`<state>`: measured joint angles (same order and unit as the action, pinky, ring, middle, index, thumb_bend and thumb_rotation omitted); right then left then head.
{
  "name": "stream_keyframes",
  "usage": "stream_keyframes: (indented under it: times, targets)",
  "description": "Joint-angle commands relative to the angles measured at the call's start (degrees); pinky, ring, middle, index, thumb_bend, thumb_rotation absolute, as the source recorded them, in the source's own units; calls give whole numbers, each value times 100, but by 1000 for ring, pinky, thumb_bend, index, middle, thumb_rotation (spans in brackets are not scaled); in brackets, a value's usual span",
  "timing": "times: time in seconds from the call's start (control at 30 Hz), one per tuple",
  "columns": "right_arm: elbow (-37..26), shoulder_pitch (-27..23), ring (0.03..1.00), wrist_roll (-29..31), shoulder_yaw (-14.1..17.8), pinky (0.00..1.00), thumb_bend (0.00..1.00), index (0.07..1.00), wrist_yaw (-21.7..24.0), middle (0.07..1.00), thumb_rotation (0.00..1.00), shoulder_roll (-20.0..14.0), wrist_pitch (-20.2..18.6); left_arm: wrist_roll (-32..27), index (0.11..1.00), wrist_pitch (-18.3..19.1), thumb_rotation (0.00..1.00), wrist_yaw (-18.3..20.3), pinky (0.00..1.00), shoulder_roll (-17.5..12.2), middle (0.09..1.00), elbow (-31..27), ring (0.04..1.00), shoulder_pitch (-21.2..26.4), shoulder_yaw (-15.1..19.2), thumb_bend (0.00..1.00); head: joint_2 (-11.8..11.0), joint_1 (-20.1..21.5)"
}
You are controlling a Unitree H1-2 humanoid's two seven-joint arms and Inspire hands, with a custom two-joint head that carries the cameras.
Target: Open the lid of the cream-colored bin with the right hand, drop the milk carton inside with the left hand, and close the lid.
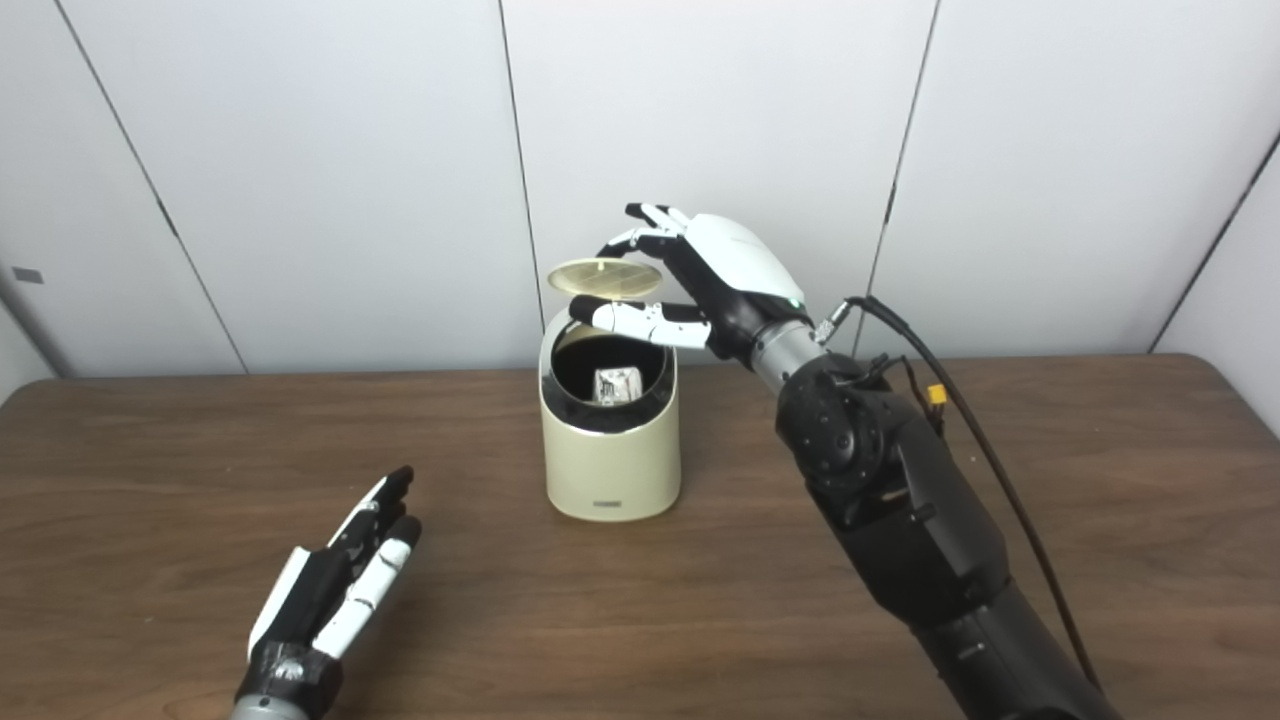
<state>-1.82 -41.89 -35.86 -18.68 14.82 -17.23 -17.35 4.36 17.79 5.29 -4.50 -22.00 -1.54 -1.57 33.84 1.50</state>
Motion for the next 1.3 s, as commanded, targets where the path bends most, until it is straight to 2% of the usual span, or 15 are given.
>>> stream_keyframes:
  times: [0.0,0.07,0.2,0.4,0.73,1.03,1.27]
  targets:
    - [-163,-343,1000,-139,13,979,578,671,-11,980,951,-123,197,-26,1000,-212,727,-26,935,-22,1000,-160,1000,58,8,540,2,7]
    - [-236,-317,1000,-222,0,995,563,618,3,978,953,-145,256,-9,1000,-206,736,-36,938,-25,1000,-129,1000,63,10,539,11,8]
    - [-356,-252,1000,-355,-5,993,550,589,-12,952,972,-171,392,-24,1000,-246,737,-28,942,-26,1000,-73,1000,64,7,543,12,13]
    - [-557,-90,1000,-502,23,986,571,625,-29,967,986,-169,519,17,1000,-282,740,-56,934,-12,1000,-43,1000,62,0,544,31,-8]
    - [-962,209,1000,-1068,-186,1000,567,677,162,973,940,-152,672,-57,1000,-237,745,-24,969,-30,1000,-20,1000,47,29,559,73,-15]
    - [-993,474,1000,-1363,-308,1000,589,673,283,959,917,-70,817,-73,1000,-181,731,-51,953,11,1000,-76,1000,41,31,542,105,-65]
    - [-1057,595,1000,-1682,-480,1000,596,659,502,961,929,-136,863,1,1000,-132,735,-85,966,11,1000,-140,1000,21,51,570,142,-76]
